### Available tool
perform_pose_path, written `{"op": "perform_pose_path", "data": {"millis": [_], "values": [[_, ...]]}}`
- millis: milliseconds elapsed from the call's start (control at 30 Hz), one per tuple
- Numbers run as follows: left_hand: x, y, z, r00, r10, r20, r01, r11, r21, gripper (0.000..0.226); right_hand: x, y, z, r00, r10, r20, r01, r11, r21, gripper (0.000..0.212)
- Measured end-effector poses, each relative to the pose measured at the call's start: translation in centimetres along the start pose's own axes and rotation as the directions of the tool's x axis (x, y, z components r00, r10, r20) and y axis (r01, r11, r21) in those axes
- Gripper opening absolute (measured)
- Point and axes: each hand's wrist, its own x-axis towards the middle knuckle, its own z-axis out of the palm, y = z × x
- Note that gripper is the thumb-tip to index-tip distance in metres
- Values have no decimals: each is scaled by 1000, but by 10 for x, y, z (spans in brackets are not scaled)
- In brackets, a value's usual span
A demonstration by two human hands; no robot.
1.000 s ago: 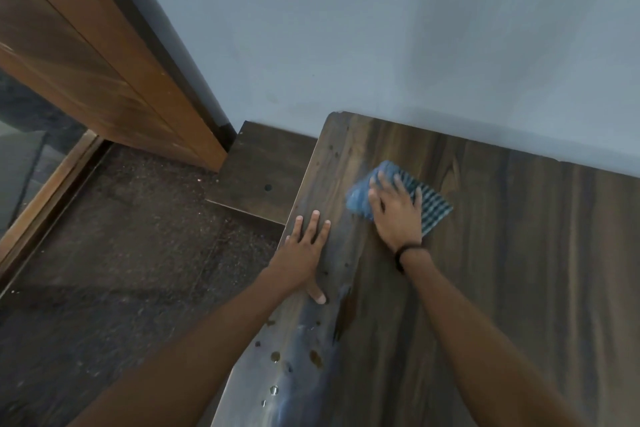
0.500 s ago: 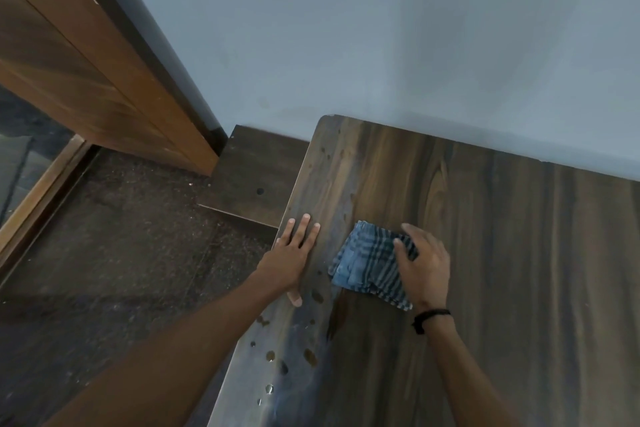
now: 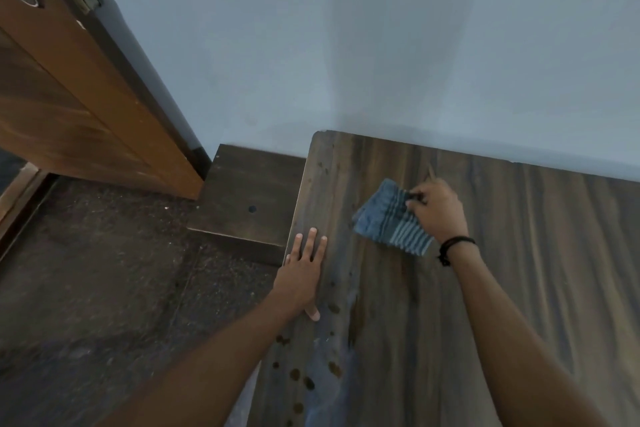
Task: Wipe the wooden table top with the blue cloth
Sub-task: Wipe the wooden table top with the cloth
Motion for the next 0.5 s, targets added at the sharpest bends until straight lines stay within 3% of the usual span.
{"op": "perform_pose_path", "data": {"millis": [100, 233, 300, 400, 500], "values": [[-1, 0, -1, 1000, 9, 0, -9, 1000, 19, 159, 12, -24, -14, 979, -128, -156, 127, 992, -16, 13], [-1, 0, 1, 1000, 7, -3, -7, 1000, 29, 159, -6, -38, 7, 892, -413, -182, 346, 885, -313, 15], [-1, 0, 2, 1000, 5, -9, -5, 999, 33, 160, -29, -31, 34, 906, -413, -95, 362, 870, -333, 15], [2, -1, 3, 1000, 6, -2, -6, 1000, 21, 161, -66, -15, 75, 953, -284, 104, 301, 924, -237, 16], [2, 0, 4, 1000, 6, 2, -6, 1000, 7, 160, -71, -1, 91, 963, -262, 69, 271, 942, -199, 22]]}}
